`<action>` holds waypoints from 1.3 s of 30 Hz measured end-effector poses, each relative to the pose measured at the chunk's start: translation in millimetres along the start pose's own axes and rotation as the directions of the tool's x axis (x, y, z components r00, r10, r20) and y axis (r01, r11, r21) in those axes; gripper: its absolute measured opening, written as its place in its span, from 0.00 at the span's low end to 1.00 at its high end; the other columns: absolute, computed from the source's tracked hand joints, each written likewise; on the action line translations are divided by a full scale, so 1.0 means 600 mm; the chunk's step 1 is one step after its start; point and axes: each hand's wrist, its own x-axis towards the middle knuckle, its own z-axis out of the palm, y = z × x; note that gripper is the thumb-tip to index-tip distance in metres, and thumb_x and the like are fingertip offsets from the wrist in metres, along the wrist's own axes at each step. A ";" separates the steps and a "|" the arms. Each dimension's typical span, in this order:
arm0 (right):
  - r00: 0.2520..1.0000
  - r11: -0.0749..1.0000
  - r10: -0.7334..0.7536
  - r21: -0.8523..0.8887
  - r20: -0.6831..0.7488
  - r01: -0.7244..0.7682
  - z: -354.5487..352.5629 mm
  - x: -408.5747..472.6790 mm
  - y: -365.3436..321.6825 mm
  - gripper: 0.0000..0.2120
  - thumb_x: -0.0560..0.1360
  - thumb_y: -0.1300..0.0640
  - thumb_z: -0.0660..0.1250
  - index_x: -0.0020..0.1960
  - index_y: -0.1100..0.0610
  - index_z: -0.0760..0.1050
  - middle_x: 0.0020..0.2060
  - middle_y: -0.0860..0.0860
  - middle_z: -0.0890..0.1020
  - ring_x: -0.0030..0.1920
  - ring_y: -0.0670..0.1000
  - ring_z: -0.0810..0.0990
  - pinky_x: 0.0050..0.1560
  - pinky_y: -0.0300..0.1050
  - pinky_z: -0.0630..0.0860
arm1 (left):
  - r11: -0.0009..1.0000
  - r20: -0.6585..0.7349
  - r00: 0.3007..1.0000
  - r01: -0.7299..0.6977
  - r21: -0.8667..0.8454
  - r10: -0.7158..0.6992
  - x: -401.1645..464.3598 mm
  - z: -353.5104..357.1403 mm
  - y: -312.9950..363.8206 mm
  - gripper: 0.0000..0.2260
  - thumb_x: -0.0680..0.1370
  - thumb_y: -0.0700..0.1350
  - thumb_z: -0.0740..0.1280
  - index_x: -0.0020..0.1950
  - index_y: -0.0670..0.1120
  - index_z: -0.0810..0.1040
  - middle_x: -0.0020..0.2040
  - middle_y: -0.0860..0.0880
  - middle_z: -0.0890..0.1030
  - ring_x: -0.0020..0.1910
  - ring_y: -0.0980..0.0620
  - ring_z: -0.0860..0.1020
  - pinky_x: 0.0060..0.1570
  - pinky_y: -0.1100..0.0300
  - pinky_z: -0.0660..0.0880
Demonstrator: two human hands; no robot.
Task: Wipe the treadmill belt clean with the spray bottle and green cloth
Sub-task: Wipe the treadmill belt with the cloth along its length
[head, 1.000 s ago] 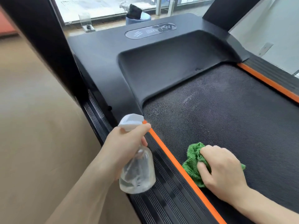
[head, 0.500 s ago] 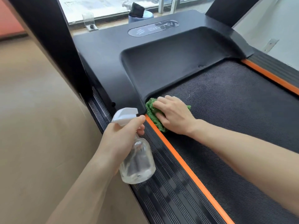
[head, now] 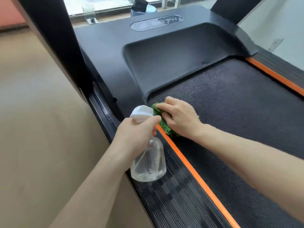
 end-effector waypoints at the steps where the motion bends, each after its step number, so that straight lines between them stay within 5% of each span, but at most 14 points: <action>1: 1.000 1.000 0.021 0.002 0.002 -0.021 0.005 0.004 -0.007 0.16 0.75 0.53 0.59 0.58 0.52 0.80 0.42 0.52 0.75 0.43 0.58 0.77 0.41 0.55 0.76 | 1.000 -0.003 1.000 0.003 0.002 -0.003 0.002 -0.001 0.000 0.15 0.78 0.54 0.74 0.40 0.44 0.87 0.36 0.51 0.86 0.35 0.53 0.81 0.32 0.64 0.75; 4: 0.993 0.993 -0.088 0.082 0.082 0.082 -0.016 -0.040 -0.015 0.17 0.75 0.55 0.59 0.59 0.53 0.81 0.41 0.50 0.73 0.42 0.55 0.76 0.42 0.51 0.74 | 0.998 -0.003 0.999 0.040 -0.038 -0.040 0.006 -0.009 -0.003 0.14 0.77 0.55 0.74 0.39 0.47 0.87 0.38 0.51 0.87 0.43 0.51 0.86 0.36 0.61 0.77; 12: 0.945 0.963 -0.269 0.025 0.186 0.270 -0.064 -0.108 0.007 0.14 0.78 0.55 0.60 0.61 0.54 0.78 0.44 0.50 0.74 0.42 0.54 0.75 0.43 0.49 0.74 | 0.999 0.014 1.000 0.021 -0.039 -0.020 0.000 -0.008 0.000 0.15 0.78 0.54 0.74 0.37 0.45 0.85 0.38 0.49 0.86 0.36 0.53 0.81 0.31 0.66 0.76; 18: 0.994 0.996 0.084 -0.033 -0.064 -0.086 0.008 0.036 -0.010 0.14 0.75 0.53 0.60 0.57 0.53 0.80 0.42 0.53 0.76 0.41 0.60 0.78 0.37 0.55 0.77 | 0.995 -0.004 0.999 0.049 -0.089 -0.049 0.003 -0.011 0.011 0.14 0.78 0.54 0.75 0.41 0.44 0.87 0.40 0.48 0.87 0.36 0.53 0.82 0.28 0.64 0.77; 23: 0.997 0.997 -0.057 0.057 0.056 0.054 -0.029 -0.093 -0.010 0.11 0.76 0.57 0.62 0.54 0.56 0.80 0.42 0.50 0.75 0.40 0.55 0.76 0.40 0.49 0.74 | 0.996 -0.004 0.998 0.060 -0.060 -0.060 0.011 -0.016 0.005 0.15 0.77 0.56 0.74 0.38 0.46 0.86 0.38 0.50 0.88 0.38 0.54 0.83 0.39 0.59 0.78; 29: 0.962 0.973 -0.230 0.005 0.151 0.232 -0.098 -0.171 0.019 0.11 0.78 0.56 0.60 0.56 0.55 0.78 0.42 0.49 0.73 0.39 0.54 0.74 0.40 0.49 0.74 | 0.999 0.011 1.000 0.014 -0.035 -0.014 0.003 -0.013 0.009 0.14 0.78 0.55 0.73 0.38 0.46 0.85 0.38 0.50 0.86 0.36 0.54 0.81 0.34 0.61 0.77; 32: 0.998 0.999 0.017 -0.043 -0.060 -0.019 -0.054 -0.045 0.021 0.17 0.77 0.51 0.58 0.62 0.53 0.78 0.46 0.53 0.75 0.45 0.58 0.78 0.43 0.52 0.76 | 0.998 -0.008 1.000 0.024 -0.055 -0.024 0.002 -0.010 0.014 0.13 0.78 0.53 0.73 0.40 0.44 0.86 0.40 0.47 0.86 0.32 0.55 0.80 0.27 0.67 0.75; 35: 0.964 0.965 0.249 -0.064 -0.093 -0.255 0.011 0.034 -0.013 0.20 0.75 0.49 0.58 0.62 0.52 0.79 0.47 0.55 0.77 0.47 0.61 0.79 0.46 0.53 0.75 | 0.996 -0.021 1.000 0.020 -0.082 -0.022 0.001 -0.013 0.012 0.14 0.79 0.53 0.74 0.42 0.43 0.86 0.43 0.45 0.88 0.34 0.55 0.80 0.25 0.68 0.74; 39: 0.997 0.998 0.045 -0.050 -0.061 -0.048 -0.005 -0.047 -0.012 0.11 0.75 0.53 0.62 0.52 0.55 0.80 0.41 0.52 0.75 0.39 0.57 0.76 0.40 0.52 0.74 | 0.999 -0.028 0.999 0.025 -0.044 -0.026 0.007 -0.011 0.005 0.13 0.78 0.54 0.74 0.40 0.46 0.86 0.39 0.49 0.86 0.34 0.58 0.82 0.28 0.66 0.76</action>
